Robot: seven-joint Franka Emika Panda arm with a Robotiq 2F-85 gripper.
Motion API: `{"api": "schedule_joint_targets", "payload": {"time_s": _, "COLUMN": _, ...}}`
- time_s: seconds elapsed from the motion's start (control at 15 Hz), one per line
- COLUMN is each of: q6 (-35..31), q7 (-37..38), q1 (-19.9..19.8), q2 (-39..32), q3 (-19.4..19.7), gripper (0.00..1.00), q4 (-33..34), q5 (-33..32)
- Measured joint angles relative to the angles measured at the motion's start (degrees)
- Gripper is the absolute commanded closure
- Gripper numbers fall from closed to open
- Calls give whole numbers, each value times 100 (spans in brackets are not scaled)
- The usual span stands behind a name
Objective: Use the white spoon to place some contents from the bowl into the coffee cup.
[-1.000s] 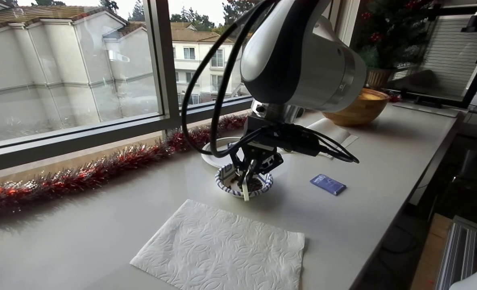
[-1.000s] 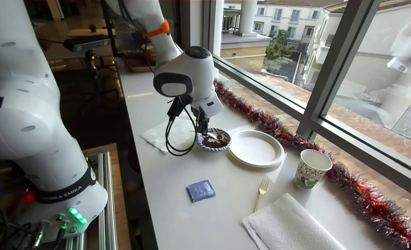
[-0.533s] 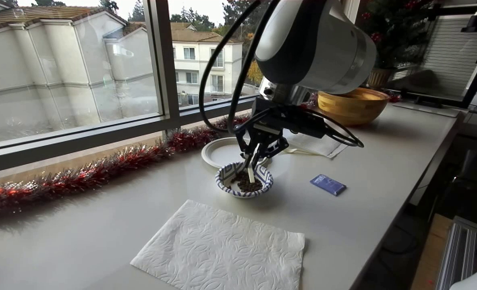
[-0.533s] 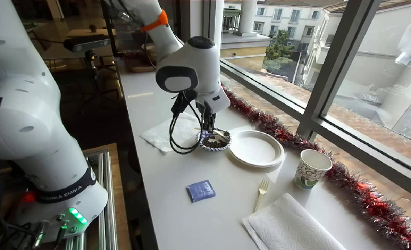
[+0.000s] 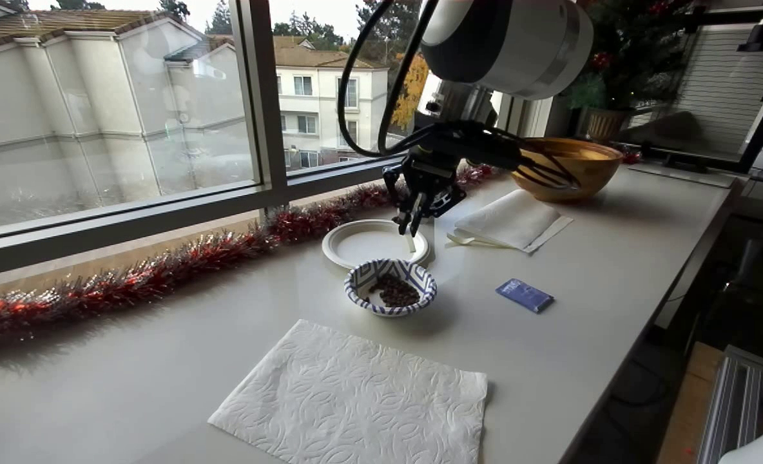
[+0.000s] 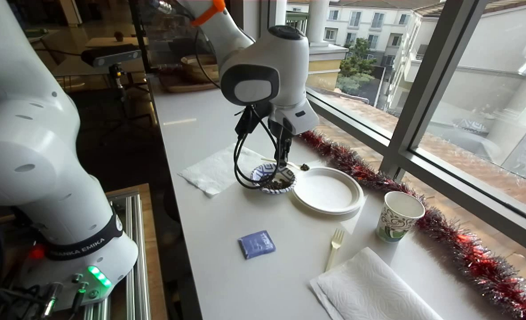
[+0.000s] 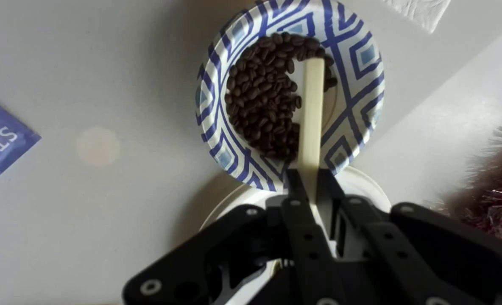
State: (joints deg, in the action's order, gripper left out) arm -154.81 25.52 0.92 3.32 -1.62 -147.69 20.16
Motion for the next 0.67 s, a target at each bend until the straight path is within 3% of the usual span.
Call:
{"api": "schedule_joint_targets", "payload": {"time_s": 0.07, "q6": -2, "q7": 0, "q1": 8, "q2": -4, "q3": -11, "gripper": 87, "q4": -21, "q5": 0}}
{"api": "schedule_joint_targets", "payload": {"time_s": 0.13, "q6": -3, "q7": 0, "q1": 11, "q2": -6, "q3": -16, "gripper": 97, "q4": -35, "q5": 0}}
{"api": "schedule_joint_targets", "payload": {"time_s": 0.67, "q6": 603, "q7": 2, "q1": -228, "q2": 0, "q3": 239, "gripper": 97, "q4": 265, "q5": -365}}
